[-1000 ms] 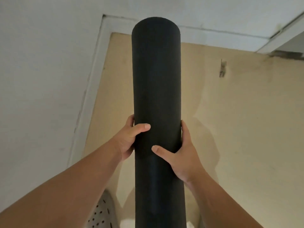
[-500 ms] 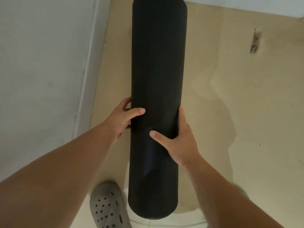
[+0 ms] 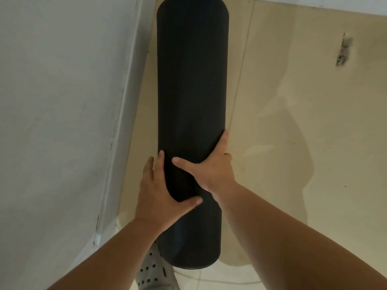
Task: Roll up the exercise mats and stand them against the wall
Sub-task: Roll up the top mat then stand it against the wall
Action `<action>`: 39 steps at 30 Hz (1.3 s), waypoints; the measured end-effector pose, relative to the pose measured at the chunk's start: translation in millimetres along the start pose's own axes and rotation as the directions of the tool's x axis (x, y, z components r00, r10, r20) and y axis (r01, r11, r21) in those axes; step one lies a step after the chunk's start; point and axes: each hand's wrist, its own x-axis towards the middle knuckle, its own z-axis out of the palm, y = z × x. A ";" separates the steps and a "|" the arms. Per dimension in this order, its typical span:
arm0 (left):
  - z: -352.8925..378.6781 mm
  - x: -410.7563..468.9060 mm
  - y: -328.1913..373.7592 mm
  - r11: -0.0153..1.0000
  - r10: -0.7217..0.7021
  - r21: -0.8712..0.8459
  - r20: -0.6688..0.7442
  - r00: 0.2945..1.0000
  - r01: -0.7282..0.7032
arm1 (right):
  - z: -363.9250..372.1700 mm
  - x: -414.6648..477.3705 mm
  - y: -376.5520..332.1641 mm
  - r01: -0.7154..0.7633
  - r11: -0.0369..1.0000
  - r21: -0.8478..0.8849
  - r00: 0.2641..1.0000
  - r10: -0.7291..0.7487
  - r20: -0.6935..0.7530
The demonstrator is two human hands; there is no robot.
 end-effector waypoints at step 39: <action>-122.2 -57.0 86.9 0.745 -0.076 0.643 0.346 0.935 -0.177 | -130.8 -140.9 -17.1 0.020 0.999 -0.039 0.996 -0.016 0.085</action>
